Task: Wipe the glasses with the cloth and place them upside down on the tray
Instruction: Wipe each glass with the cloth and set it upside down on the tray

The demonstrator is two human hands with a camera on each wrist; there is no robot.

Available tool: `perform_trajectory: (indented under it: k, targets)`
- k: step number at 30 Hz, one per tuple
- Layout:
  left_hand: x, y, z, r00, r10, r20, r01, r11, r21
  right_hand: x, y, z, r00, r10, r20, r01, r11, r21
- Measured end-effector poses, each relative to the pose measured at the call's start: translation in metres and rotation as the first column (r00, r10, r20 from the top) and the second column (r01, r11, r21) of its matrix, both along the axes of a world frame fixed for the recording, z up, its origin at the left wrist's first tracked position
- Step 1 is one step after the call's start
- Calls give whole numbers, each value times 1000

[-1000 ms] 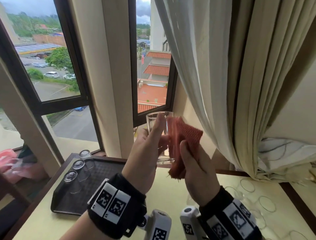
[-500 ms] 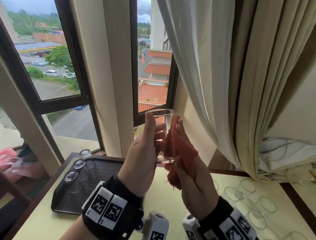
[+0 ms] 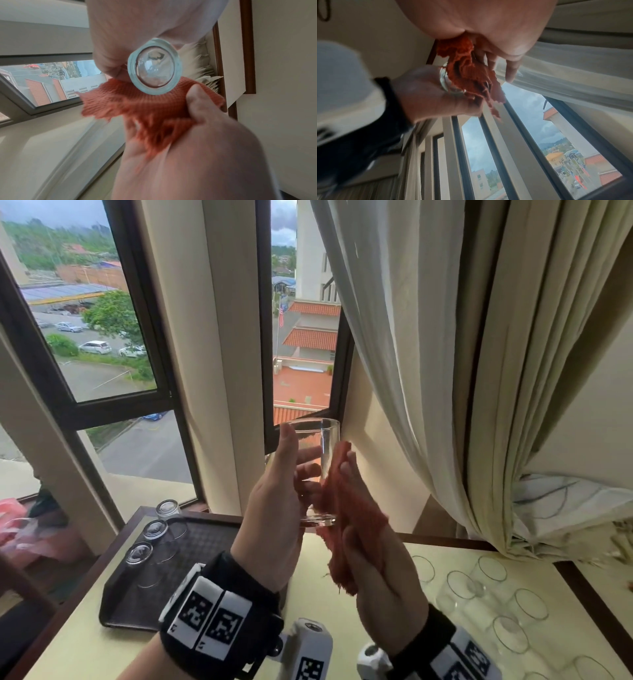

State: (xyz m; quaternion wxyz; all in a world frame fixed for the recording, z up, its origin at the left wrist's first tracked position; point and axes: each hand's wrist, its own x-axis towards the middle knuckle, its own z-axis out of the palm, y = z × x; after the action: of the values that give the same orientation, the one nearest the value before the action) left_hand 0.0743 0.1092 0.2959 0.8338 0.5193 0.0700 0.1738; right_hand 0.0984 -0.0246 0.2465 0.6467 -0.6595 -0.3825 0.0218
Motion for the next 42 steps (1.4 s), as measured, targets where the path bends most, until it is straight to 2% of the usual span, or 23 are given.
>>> perform_trajectory:
  k: [2,4,7,9,10,12,14,17,18,20,23,26,28,31,33,35,37,39,42]
  targets:
    - [-2,-2,0,999,33,-11,-34,998,-48,5,5,13,989,-47,-140,53,998,43]
    - [-3,-4,0,998,66,-16,-67,995,-68,7,7,23,991,-66,-116,75,995,71]
    - [-6,-2,4,998,56,8,-55,995,-80,-1,6,26,999,6,48,-7,1000,20]
    - [-9,4,8,998,57,-19,-58,996,-65,-9,0,16,963,45,268,-35,999,-41]
    - [-8,8,8,997,67,-48,-70,996,-53,-10,-3,8,944,58,324,-39,997,-64]
    - [-7,13,8,993,79,-87,-79,997,9,-6,-6,-4,964,72,255,-50,994,-93]
    - [-6,16,5,998,48,-49,-46,998,37,-4,-4,-7,990,61,126,-50,995,-89]
    - [-6,13,1,998,61,14,-61,998,24,5,1,11,995,-22,-95,19,999,-36]
    - [-6,11,0,997,71,30,-72,997,26,10,2,17,992,-43,-120,40,999,-34]
    - [-7,5,1,995,100,27,-101,994,37,15,4,29,996,-75,-50,75,997,-7]
    - [-9,-2,4,995,101,23,-102,992,70,8,6,38,982,-47,181,49,999,-3]
    - [-14,2,6,997,78,5,-78,997,12,-6,1,31,916,52,397,-14,995,-98]
    - [-17,9,8,989,138,-49,-136,990,43,-7,-6,13,866,74,494,-1,989,-147]
    - [-17,13,7,986,152,-69,-148,987,68,2,-9,-6,911,53,410,-3,992,-123]
    - [-17,7,5,992,118,-44,-115,991,65,5,-4,1,981,38,188,-31,999,-39]
    - [-16,0,5,993,112,-29,-110,992,65,8,-3,16,999,37,36,-39,999,39]
    - [-14,-5,3,993,119,-20,-118,992,52,9,-1,33,997,-1,83,-1,1000,19]
    - [-14,-7,2,992,126,-11,-126,992,15,3,2,41,979,24,203,-20,1000,-23]
    - [-19,-3,8,992,115,-54,-118,992,-53,-13,-4,28,901,108,420,-80,993,-84]
